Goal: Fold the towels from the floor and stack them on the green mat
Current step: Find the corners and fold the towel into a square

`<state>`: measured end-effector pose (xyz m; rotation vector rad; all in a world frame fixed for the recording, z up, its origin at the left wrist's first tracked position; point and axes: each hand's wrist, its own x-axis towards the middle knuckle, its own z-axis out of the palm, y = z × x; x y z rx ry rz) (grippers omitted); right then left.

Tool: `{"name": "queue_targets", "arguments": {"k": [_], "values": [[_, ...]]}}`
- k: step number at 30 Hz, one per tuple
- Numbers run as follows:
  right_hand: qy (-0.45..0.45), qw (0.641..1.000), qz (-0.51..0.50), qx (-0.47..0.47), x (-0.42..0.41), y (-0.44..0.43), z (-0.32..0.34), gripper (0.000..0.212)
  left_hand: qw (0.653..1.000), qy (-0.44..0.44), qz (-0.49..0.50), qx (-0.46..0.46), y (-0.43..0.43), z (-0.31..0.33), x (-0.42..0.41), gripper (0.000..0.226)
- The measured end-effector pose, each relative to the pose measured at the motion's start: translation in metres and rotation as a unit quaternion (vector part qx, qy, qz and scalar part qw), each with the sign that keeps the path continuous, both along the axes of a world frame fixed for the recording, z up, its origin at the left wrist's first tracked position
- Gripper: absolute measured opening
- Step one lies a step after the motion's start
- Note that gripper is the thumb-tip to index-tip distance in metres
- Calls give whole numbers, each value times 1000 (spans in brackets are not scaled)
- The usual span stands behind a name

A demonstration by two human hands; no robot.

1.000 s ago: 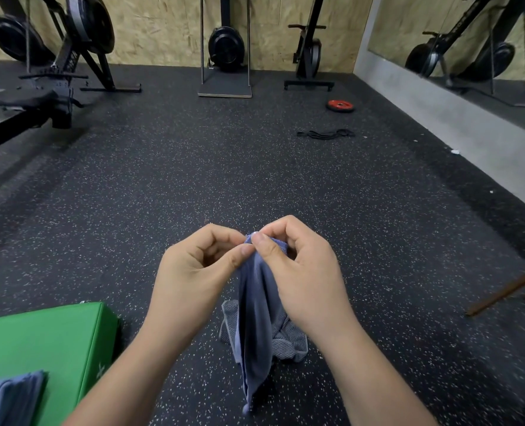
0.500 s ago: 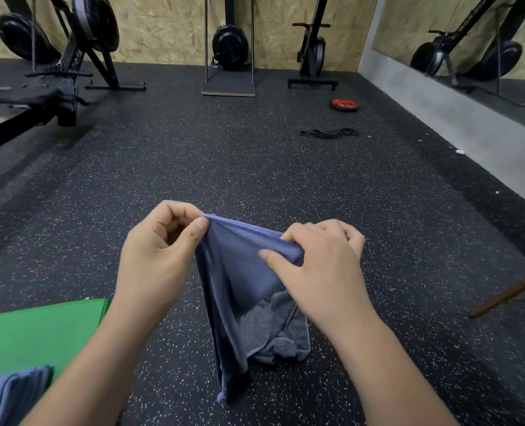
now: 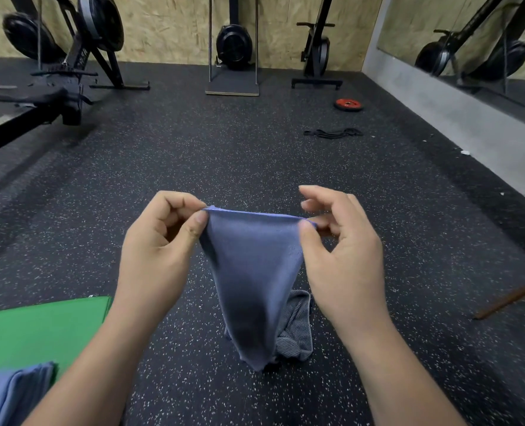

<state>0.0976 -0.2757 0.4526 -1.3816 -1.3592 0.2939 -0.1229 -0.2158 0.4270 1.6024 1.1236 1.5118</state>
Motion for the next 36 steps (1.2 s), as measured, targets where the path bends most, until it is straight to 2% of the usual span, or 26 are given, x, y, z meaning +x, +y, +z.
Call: {"name": "queue_targets", "arguments": {"k": [3, 5, 9, 11, 13, 17, 20, 27, 30, 36], "values": [[-115, 993, -24, -19, -2, -1, -1, 55, 998, -17, -62, -11, -4, -2, 7, 21], [-144, 986, 34, -72, -5, -3, 0, 56, 995, 12, -93, -22, -6, -4, 13, 18], [-133, 972, 131, -146, -10, -6, -2, 43, 989, 80, -123, -27, -12, -7, 21, 15], [-130, 970, 140, -151, -9, -5, -6, 23, 987, 97, -128, -18, -13, -7, 22, 16], [-113, 972, 142, -149, -7, -3, -8, 8, 987, 74, -139, -23, -14, -9, 23, 15], [-59, 976, 151, -147, -5, -1, -7, 12, 987, -18, -151, -53, -16, -17, 27, 17], [-27, 981, 145, -124, -7, -2, -6, 15, 980, -34, -173, -94, -19, -26, 32, 12], [20, 996, 70, -45, 6, 0, -1, 15, 953, 49, -251, -165, -14, -53, 28, 14], [55, 997, 55, -20, 15, 0, 0, 14, 944, 88, -254, -190, -10, -63, 24, 22], [48, 999, -3, 0, 25, -5, 1, 14, 936, 195, -205, -210, 3, -80, 7, 12]]}}
